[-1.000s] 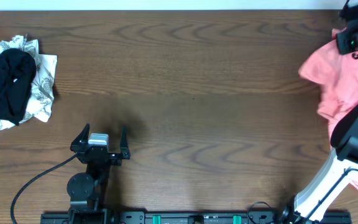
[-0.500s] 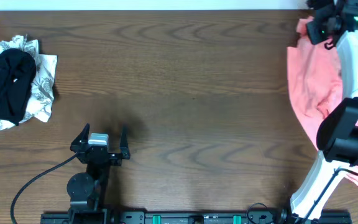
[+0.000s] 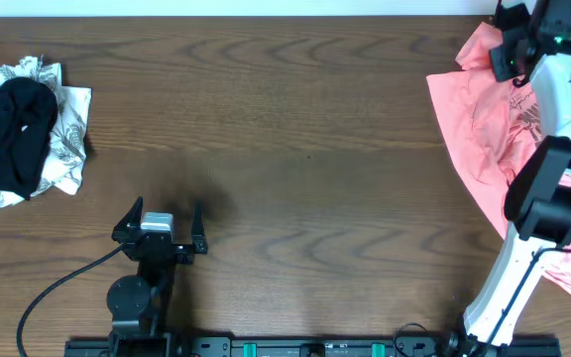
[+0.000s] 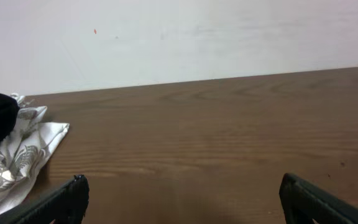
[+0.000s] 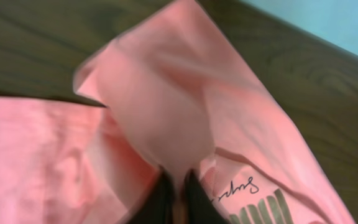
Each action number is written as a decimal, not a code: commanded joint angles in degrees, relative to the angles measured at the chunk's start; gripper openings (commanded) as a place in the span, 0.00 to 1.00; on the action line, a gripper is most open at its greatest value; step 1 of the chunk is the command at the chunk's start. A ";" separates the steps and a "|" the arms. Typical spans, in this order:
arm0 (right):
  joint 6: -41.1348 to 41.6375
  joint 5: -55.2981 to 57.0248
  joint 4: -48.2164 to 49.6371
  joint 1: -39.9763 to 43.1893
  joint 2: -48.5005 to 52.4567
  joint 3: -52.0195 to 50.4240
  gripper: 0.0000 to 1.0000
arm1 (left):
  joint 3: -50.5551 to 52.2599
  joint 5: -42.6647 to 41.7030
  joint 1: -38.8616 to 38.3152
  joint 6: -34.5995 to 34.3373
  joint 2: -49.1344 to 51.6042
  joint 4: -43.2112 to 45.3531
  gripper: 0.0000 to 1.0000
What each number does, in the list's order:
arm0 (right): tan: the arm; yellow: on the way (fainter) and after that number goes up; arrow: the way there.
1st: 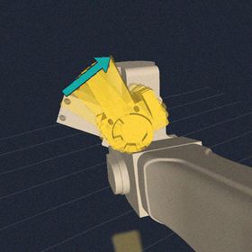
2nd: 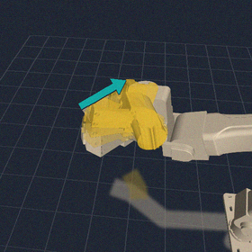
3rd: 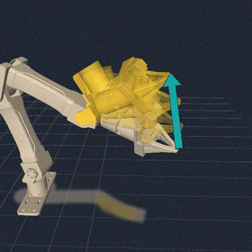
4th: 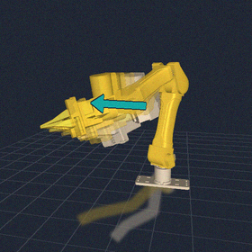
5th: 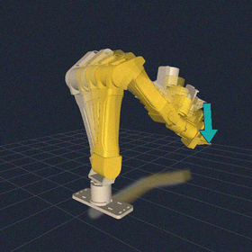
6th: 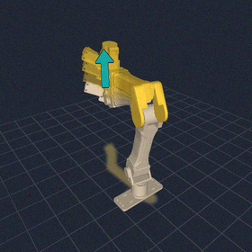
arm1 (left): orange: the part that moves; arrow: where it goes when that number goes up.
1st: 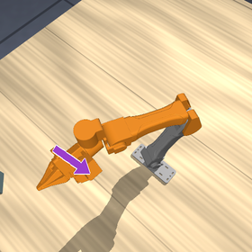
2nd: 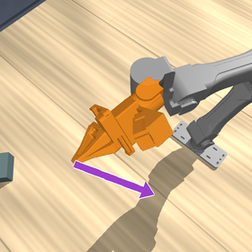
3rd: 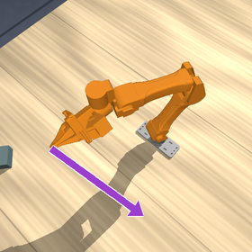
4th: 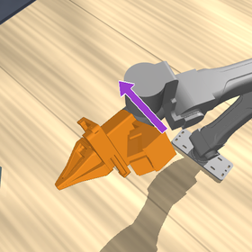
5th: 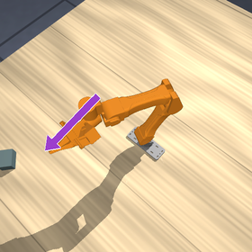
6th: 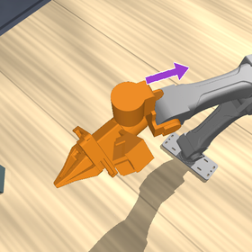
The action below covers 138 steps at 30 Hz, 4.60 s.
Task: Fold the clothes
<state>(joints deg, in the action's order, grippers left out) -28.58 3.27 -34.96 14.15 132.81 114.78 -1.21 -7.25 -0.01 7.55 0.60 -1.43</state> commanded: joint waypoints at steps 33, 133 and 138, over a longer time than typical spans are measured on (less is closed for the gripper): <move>13.35 -6.21 -5.33 -9.31 -1.92 -2.29 0.77 | 0.98 -0.63 0.33 0.35 -0.37 -1.95 0.98; 6.78 -9.62 12.26 -6.23 -2.97 -17.22 0.72 | 0.98 -0.63 0.33 0.35 -0.37 -1.95 0.98; 6.14 -2.45 12.48 -8.61 -2.97 -17.22 0.73 | 0.98 -0.63 0.33 0.35 -0.37 -1.95 0.98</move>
<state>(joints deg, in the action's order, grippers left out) -20.71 -3.97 -22.44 7.14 132.05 96.57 -1.21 -7.27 -0.01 7.55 0.60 -1.41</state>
